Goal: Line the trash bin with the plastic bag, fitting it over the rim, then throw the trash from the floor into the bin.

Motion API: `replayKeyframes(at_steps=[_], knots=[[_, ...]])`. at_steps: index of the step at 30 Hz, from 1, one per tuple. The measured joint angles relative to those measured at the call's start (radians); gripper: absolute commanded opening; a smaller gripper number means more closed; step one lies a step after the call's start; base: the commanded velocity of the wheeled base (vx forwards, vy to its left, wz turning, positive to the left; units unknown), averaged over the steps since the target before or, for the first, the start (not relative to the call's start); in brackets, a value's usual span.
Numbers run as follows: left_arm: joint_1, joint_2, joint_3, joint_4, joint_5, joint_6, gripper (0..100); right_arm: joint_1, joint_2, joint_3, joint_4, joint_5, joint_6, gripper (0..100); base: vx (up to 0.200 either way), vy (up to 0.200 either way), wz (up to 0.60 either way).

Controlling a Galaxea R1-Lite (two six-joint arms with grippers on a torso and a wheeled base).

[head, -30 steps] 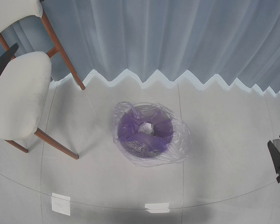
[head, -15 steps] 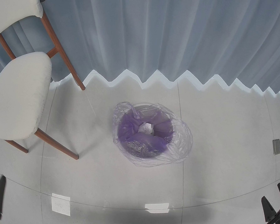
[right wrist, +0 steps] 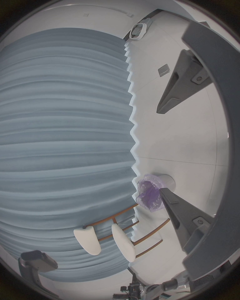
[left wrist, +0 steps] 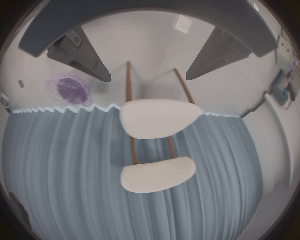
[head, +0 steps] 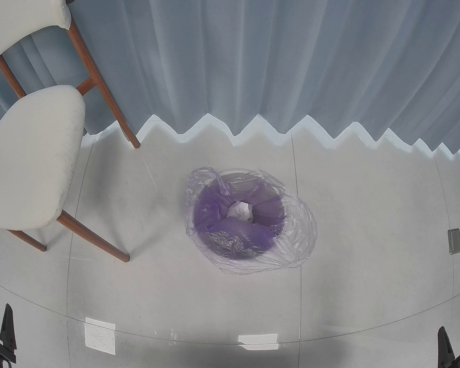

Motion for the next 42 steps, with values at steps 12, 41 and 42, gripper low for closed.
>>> replayKeyframes(at_steps=[12, 41, 42], knots=[[0.005, -0.012, 0.003, -0.006, -0.13, 0.062, 100, -0.005, -0.014, 0.0, 0.035, -0.072, 0.034, 100, 0.0, 0.0, 0.0], [0.006, -0.011, 0.003, 0.044, -0.292, 0.036, 100, -0.008, -0.014, 0.0, 0.069, -0.034, -0.014, 100, 0.0, 0.0, 0.0], [0.006, -0.011, 0.003, 0.044, -0.292, 0.036, 100, -0.008, -0.014, 0.0, 0.069, -0.033, -0.014, 100, 0.0, 0.0, 0.0]])
